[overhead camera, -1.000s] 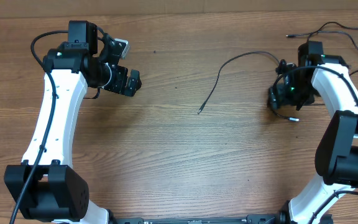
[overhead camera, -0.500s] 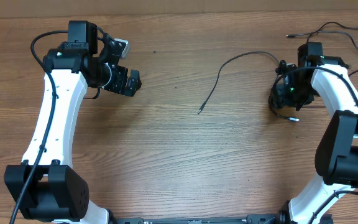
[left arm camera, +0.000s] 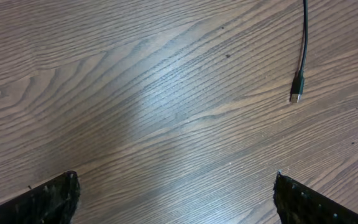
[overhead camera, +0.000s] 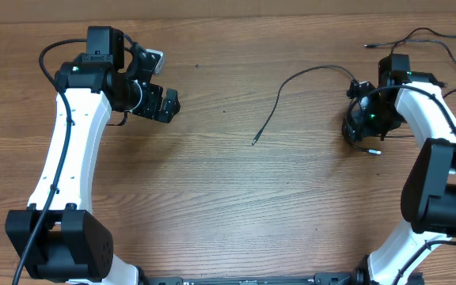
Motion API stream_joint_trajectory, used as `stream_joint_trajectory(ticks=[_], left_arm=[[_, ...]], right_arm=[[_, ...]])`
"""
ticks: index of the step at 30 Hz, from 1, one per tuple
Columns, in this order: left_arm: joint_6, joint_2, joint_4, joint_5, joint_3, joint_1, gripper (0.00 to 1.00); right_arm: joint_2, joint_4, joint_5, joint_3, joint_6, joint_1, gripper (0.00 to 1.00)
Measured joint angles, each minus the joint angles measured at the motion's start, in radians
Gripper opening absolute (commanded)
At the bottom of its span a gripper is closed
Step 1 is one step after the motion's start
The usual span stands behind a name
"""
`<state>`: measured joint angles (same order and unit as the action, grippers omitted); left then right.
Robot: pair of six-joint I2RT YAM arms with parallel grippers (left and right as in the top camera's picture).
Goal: Untangle cables
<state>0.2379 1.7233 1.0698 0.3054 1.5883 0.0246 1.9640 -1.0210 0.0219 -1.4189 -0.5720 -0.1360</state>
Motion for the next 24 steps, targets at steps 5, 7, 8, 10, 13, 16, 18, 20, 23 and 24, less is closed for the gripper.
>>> stream_joint_trajectory(ticks=[5,7,8,10,13,16,18,20,23,24], left_arm=[[0.000,0.000,0.000,0.000,0.000,0.000,1.00],[0.000,0.000,0.000,0.000,0.000,0.000,1.00],[0.000,0.000,0.000,0.000,0.000,0.000,1.00],[0.000,0.000,0.000,0.000,0.000,0.000,1.00],[0.000,0.000,0.000,0.000,0.000,0.000,1.00],[0.000,0.000,0.000,0.000,0.000,0.000,1.00],[0.000,0.000,0.000,0.000,0.000,0.000,1.00],[0.000,0.000,0.000,0.000,0.000,0.000,1.00],[0.000,0.000,0.000,0.000,0.000,0.000,1.00],[0.000,0.000,0.000,0.000,0.000,0.000,1.00]], right_arm=[[0.016,0.011,-0.002,0.001,-0.070,0.000,0.36],[0.018,0.019,-0.003,0.001,-0.089,0.000,0.25],[0.018,0.019,-0.003,0.001,-0.093,0.000,0.22],[0.018,0.021,-0.004,0.001,-0.104,0.000,0.18],[0.018,0.023,-0.003,0.001,-0.112,0.000,0.04],[0.018,0.022,-0.003,0.001,-0.109,0.000,0.04],[0.018,0.023,-0.003,0.001,-0.109,0.000,0.04],[0.018,0.022,-0.003,0.001,-0.101,-0.002,0.04],[0.022,0.016,-0.002,-0.019,-0.061,-0.019,0.04],[0.025,0.013,-0.001,-0.037,-0.039,-0.031,0.04]])
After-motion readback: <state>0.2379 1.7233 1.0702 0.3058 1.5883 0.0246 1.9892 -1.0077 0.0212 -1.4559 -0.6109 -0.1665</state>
